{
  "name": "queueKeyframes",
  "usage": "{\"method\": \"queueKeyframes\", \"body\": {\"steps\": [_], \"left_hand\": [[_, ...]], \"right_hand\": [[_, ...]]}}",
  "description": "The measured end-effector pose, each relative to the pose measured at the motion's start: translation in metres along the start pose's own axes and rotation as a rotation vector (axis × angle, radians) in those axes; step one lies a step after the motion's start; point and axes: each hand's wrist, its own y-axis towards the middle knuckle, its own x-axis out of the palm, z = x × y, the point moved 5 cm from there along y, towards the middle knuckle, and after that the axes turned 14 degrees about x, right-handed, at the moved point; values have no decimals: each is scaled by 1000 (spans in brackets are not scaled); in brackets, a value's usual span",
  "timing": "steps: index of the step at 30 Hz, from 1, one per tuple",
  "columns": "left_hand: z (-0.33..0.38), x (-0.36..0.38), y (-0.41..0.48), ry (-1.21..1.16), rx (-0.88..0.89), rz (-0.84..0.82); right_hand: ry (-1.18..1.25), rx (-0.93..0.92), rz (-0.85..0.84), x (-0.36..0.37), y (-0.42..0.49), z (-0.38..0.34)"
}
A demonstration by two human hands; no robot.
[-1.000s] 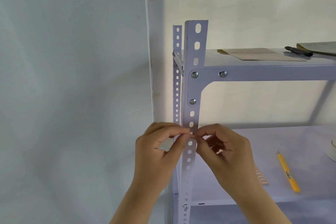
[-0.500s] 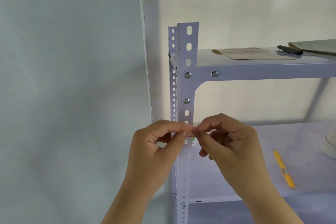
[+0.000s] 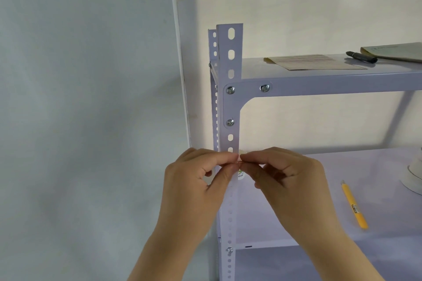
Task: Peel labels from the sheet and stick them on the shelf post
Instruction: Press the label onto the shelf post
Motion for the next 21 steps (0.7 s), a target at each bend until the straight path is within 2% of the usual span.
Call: {"method": "queueKeyframes", "body": {"steps": [5,9,11,15,21], "left_hand": [[1,6,-2,151,65,4],[0,8,-1,151,41,-8],[0,8,-2,63,-21,1],[-8,15,-9,-297,-297,66],[-7,24,-12,-425,-377,143]], "right_hand": [[-136,-89,33,5,-1,0],[-140,-71,10,7,-1,1],[-83,-7,-1,6,-1,5],[132,194,-11,5,-4,13],[378,291,-39,1,-5,15]]}}
